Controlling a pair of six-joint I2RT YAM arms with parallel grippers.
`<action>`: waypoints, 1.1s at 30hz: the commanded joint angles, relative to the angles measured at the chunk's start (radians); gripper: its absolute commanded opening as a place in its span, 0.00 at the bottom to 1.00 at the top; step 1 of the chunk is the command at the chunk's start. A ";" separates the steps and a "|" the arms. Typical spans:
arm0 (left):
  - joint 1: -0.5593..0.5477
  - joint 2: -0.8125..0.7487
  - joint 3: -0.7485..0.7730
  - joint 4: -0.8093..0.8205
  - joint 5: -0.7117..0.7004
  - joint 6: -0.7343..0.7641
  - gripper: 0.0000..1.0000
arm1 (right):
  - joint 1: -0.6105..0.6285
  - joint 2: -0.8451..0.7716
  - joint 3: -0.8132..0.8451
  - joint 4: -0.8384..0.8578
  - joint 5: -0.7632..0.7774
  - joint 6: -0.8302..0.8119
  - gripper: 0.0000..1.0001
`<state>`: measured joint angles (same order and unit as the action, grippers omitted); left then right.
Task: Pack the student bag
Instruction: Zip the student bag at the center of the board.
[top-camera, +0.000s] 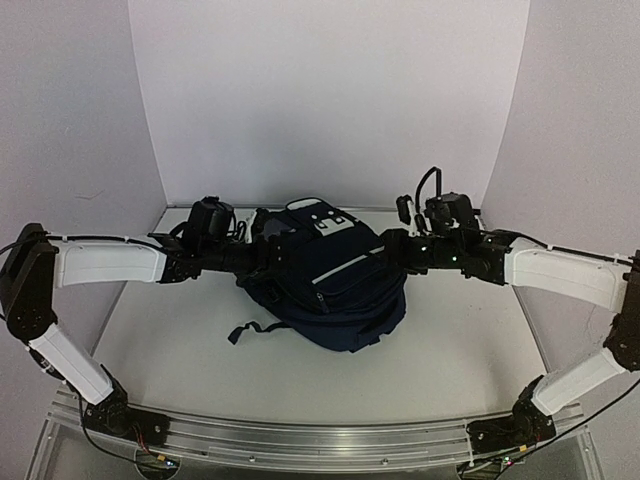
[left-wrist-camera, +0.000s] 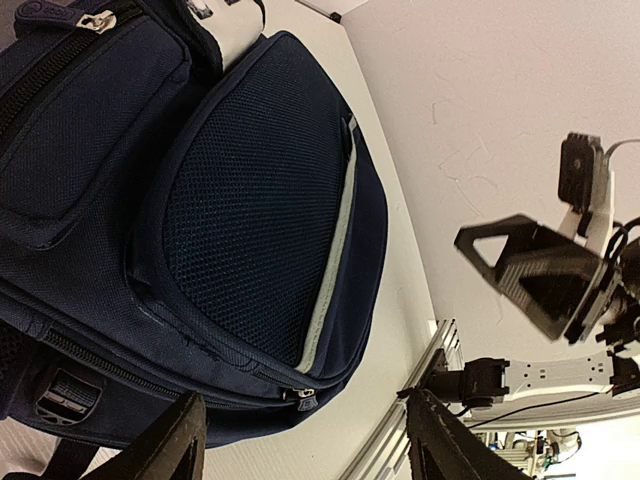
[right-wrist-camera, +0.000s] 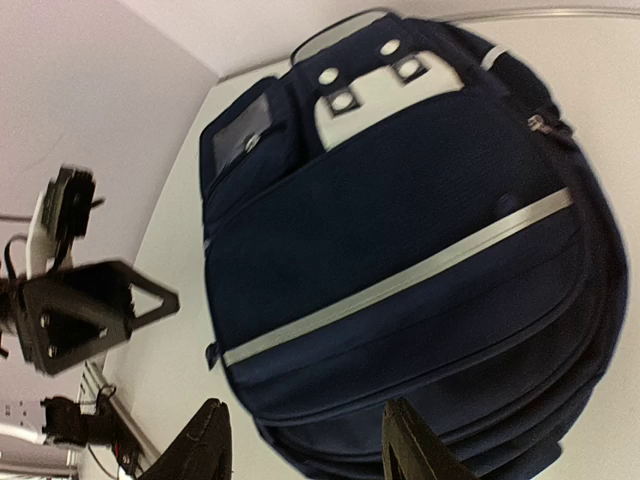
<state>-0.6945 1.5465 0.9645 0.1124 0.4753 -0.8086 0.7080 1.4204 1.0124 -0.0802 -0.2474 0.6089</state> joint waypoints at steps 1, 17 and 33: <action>-0.005 0.040 0.007 0.122 0.017 -0.095 0.68 | 0.083 0.008 -0.014 -0.016 0.092 0.055 0.45; -0.006 0.100 0.036 0.065 -0.036 -0.099 0.60 | 0.320 0.267 0.121 -0.021 0.245 0.012 0.41; -0.007 0.157 0.091 0.057 -0.036 -0.085 0.51 | 0.319 0.341 0.199 -0.061 0.319 -0.014 0.33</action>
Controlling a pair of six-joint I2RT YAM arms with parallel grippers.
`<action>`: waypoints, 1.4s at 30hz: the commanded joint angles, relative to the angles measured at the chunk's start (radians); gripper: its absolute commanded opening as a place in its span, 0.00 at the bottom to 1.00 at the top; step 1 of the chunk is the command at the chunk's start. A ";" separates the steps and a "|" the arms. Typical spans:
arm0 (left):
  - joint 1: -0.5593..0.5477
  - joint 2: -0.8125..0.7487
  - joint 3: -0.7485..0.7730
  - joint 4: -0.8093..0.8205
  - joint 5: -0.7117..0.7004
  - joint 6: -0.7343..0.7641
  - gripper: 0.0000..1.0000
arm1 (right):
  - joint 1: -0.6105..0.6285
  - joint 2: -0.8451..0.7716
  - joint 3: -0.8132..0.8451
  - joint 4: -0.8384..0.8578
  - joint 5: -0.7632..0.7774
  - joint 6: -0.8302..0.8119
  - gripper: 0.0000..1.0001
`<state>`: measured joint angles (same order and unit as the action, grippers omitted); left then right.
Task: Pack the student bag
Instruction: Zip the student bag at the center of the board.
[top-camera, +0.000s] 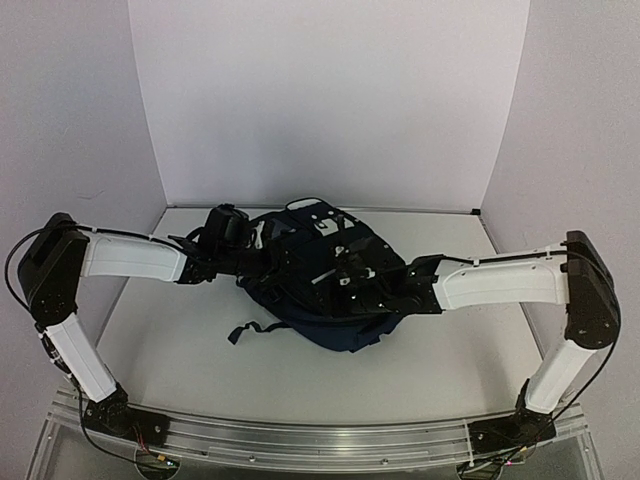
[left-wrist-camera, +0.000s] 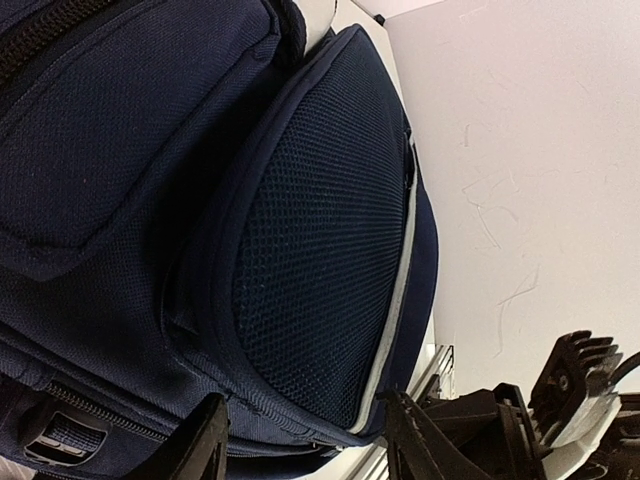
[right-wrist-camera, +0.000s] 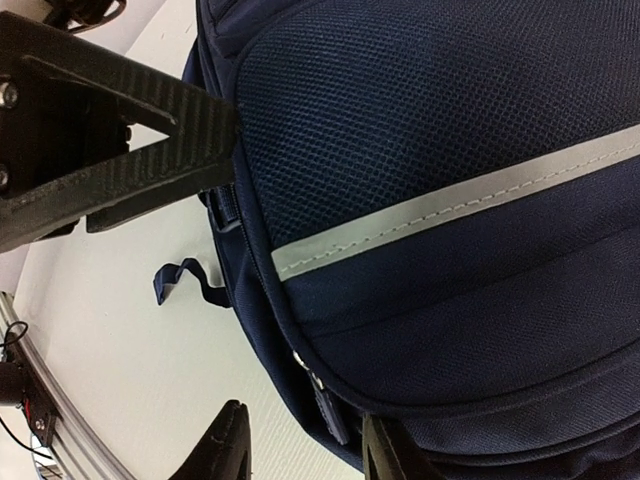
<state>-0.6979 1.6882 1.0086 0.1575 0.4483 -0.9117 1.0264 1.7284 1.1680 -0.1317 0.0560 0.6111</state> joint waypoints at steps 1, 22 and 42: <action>-0.003 0.016 0.047 0.011 -0.012 0.017 0.50 | 0.001 0.037 0.045 -0.009 0.011 -0.017 0.32; 0.035 -0.013 0.004 0.002 -0.144 0.048 0.00 | -0.002 -0.046 0.030 -0.152 0.133 0.038 0.00; 0.212 -0.115 -0.072 -0.087 -0.069 0.360 0.00 | -0.244 -0.061 -0.004 -0.215 0.079 -0.148 0.00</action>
<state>-0.5724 1.6438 0.9612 0.0979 0.4477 -0.7005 0.8591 1.6806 1.1760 -0.3095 0.1050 0.5647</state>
